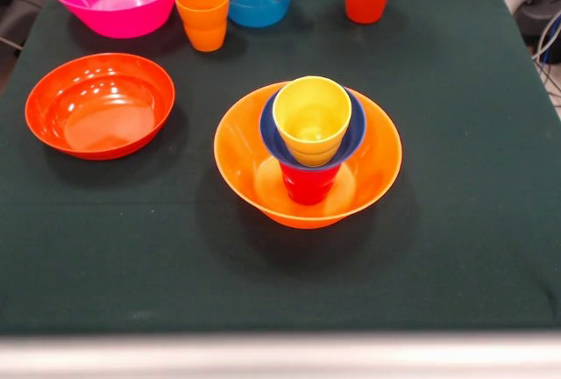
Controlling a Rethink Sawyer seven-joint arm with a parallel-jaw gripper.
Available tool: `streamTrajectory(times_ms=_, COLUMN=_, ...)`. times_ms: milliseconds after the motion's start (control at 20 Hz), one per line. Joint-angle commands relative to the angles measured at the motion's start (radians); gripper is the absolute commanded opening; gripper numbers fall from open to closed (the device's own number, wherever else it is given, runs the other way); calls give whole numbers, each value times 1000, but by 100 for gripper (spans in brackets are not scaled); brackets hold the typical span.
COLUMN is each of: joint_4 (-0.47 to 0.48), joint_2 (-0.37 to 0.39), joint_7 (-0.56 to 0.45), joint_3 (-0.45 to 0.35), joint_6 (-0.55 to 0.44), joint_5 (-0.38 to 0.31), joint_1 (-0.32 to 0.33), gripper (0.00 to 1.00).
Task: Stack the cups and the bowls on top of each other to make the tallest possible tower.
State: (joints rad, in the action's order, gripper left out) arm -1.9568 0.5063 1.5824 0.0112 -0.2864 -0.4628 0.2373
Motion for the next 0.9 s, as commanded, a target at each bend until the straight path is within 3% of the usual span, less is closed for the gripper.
streamTrajectory(times_ms=50, joint_4=28, joint_2=-92, joint_7=82, joint_3=-17, joint_6=60, joint_5=-69, joint_1=-5, gripper=100)
streamTrajectory(times_ms=100, joint_4=33, joint_2=-92, joint_7=79, joint_3=-18, joint_6=56, joint_5=-69, joint_1=-8, gripper=0)
streamTrajectory(times_ms=750, joint_4=66, joint_2=-60, joint_7=62, joint_3=-26, joint_6=9, joint_5=-57, joint_1=-23, gripper=0)
streamTrajectory(times_ms=900, joint_4=74, joint_2=-10, joint_7=58, joint_3=-34, joint_6=-60, joint_5=-25, joint_1=-35, gripper=0)
